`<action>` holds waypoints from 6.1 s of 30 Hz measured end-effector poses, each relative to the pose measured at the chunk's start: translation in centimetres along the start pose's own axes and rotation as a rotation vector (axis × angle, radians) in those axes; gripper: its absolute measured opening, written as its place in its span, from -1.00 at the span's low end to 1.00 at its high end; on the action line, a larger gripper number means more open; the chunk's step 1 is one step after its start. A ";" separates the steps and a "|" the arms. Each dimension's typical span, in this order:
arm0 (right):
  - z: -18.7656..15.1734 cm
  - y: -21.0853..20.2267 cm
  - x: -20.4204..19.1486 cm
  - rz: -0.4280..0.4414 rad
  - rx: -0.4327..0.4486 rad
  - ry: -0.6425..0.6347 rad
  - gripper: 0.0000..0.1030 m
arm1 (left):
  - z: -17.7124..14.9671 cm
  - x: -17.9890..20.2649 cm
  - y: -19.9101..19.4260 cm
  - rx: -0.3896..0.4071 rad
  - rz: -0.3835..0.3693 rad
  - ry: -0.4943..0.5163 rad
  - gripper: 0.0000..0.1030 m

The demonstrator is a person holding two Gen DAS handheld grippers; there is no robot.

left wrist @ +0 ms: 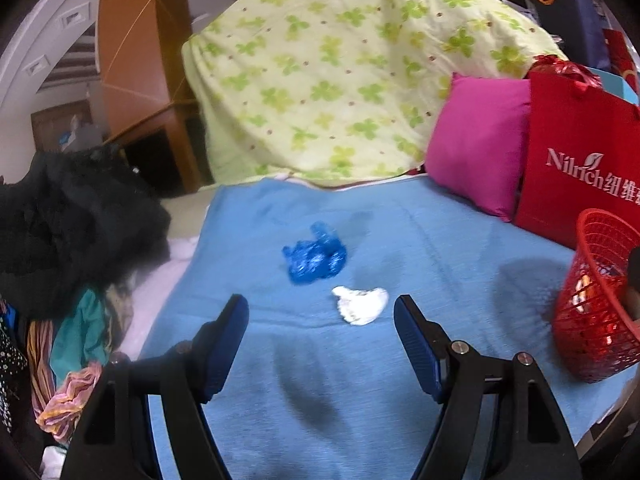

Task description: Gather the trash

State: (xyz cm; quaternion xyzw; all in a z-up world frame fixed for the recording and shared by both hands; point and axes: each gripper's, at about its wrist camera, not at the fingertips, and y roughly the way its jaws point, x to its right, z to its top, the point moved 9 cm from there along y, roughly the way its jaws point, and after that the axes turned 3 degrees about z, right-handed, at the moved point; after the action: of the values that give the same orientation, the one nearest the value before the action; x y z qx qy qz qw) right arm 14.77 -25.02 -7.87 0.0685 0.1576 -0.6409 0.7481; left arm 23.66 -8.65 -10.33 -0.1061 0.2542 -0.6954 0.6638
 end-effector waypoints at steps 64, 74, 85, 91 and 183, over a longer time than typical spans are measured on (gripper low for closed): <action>-12.6 28.2 1.1 -0.020 -0.591 0.315 -0.40 | -4.3 -10.0 21.2 -0.243 0.053 -0.180 0.47; -12.5 25.0 3.8 -0.079 -0.609 0.270 -0.40 | 0.2 -4.9 25.0 -0.204 -0.081 -0.201 0.47; -12.7 23.5 6.8 -0.118 -0.625 0.260 -0.40 | 1.2 -1.2 29.9 -0.276 -0.236 -0.307 0.47; -13.0 23.3 6.7 -0.112 -0.632 0.245 -0.40 | 0.7 -0.4 30.2 -0.284 -0.290 -0.388 0.12; -1.9 10.5 3.4 -0.141 -0.245 0.051 -0.40 | 1.2 1.2 2.9 0.064 0.006 0.037 0.09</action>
State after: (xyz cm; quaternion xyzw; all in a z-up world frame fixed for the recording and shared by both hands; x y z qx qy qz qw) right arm 25.24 -25.90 -11.81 -0.0183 0.2581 -0.6658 0.6998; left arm 26.63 -10.01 -10.94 -0.0711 0.2443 -0.7030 0.6641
